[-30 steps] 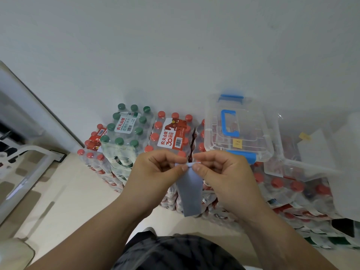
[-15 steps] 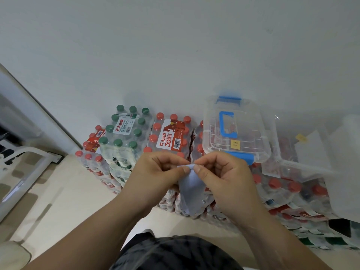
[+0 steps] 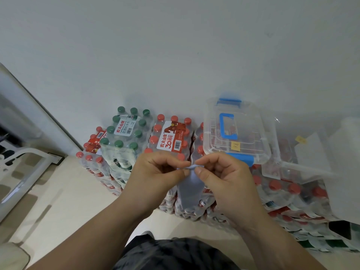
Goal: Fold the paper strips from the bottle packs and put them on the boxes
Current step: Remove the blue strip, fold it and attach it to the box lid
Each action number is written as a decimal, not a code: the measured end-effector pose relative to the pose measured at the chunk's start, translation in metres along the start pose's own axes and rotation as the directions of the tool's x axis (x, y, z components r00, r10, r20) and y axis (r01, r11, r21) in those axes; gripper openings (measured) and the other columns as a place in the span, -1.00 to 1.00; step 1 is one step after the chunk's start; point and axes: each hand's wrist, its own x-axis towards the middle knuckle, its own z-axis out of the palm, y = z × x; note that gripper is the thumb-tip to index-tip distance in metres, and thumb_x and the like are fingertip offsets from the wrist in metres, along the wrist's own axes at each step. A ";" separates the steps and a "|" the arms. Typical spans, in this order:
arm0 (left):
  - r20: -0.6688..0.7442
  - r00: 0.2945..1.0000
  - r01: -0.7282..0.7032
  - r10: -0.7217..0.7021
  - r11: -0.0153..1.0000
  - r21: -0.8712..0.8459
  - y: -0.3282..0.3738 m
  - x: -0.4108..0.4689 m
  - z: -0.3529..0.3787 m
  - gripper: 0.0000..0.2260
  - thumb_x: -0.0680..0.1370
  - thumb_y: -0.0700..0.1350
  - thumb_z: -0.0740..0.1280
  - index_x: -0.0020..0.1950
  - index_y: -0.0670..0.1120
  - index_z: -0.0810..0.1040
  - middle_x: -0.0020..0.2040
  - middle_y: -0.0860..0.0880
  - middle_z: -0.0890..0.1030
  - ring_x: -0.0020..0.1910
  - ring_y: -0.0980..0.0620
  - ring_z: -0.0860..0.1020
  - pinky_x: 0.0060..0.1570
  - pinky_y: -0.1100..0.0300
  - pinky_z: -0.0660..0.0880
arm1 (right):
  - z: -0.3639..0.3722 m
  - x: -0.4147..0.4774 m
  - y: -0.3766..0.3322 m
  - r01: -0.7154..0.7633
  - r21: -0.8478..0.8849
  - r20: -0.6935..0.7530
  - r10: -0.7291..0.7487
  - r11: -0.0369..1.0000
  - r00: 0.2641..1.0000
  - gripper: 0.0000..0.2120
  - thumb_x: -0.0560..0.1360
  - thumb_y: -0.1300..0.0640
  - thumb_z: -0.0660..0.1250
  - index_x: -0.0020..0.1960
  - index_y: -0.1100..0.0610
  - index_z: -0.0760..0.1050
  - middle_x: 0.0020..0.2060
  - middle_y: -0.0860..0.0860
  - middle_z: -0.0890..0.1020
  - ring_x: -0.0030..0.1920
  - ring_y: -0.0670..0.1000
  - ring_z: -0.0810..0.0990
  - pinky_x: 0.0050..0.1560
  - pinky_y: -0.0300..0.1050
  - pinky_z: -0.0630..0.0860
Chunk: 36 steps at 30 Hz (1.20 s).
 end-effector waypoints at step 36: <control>0.065 0.996 -0.080 0.066 0.970 0.230 0.003 -0.001 -0.002 -0.86 0.49 -0.37 0.44 -0.17 -0.15 0.71 -0.26 -0.19 0.66 -0.21 -0.31 0.60 -0.20 -0.13 0.58 | 0.004 -0.008 0.003 -0.025 -0.035 0.014 0.025 0.999 1.000 -0.90 0.53 0.20 0.44 -0.08 0.00 0.64 -0.23 -0.05 0.72 -0.16 -0.05 0.70 -0.04 -0.15 0.67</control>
